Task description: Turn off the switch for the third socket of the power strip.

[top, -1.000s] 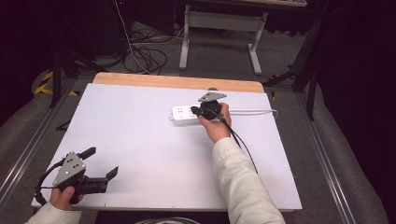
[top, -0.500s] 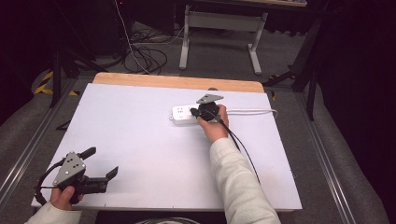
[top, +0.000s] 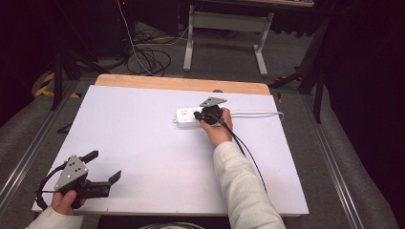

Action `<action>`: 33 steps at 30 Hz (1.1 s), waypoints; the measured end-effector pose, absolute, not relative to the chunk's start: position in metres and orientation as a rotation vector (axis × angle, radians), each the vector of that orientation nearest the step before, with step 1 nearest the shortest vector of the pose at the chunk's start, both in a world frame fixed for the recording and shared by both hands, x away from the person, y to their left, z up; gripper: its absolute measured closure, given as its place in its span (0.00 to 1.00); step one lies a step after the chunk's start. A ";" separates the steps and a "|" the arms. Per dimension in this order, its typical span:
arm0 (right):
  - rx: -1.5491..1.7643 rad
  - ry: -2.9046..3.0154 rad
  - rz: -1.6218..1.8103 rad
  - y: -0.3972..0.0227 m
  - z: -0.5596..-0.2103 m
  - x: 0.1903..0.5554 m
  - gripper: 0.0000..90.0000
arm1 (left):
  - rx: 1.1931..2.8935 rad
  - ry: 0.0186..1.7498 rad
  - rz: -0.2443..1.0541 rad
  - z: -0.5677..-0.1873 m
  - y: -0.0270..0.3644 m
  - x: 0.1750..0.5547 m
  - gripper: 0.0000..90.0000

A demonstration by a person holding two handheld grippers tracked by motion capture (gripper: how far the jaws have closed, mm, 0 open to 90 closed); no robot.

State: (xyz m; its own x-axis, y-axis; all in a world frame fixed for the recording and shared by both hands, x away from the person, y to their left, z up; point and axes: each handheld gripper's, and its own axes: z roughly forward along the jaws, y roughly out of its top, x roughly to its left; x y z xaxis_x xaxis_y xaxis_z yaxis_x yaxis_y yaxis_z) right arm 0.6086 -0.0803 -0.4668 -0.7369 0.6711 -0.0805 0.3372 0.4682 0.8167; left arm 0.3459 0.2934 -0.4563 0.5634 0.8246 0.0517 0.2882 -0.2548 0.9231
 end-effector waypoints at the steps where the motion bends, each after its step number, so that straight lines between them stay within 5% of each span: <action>1: 0.845 2.331 1.157 -0.080 -0.467 0.608 1.00 | 1.808 0.915 0.679 -0.456 0.293 0.346 0.02; 33: 0.858 2.321 1.087 -0.074 -0.467 0.605 1.00 | 1.811 0.914 0.669 -0.457 0.292 0.346 0.02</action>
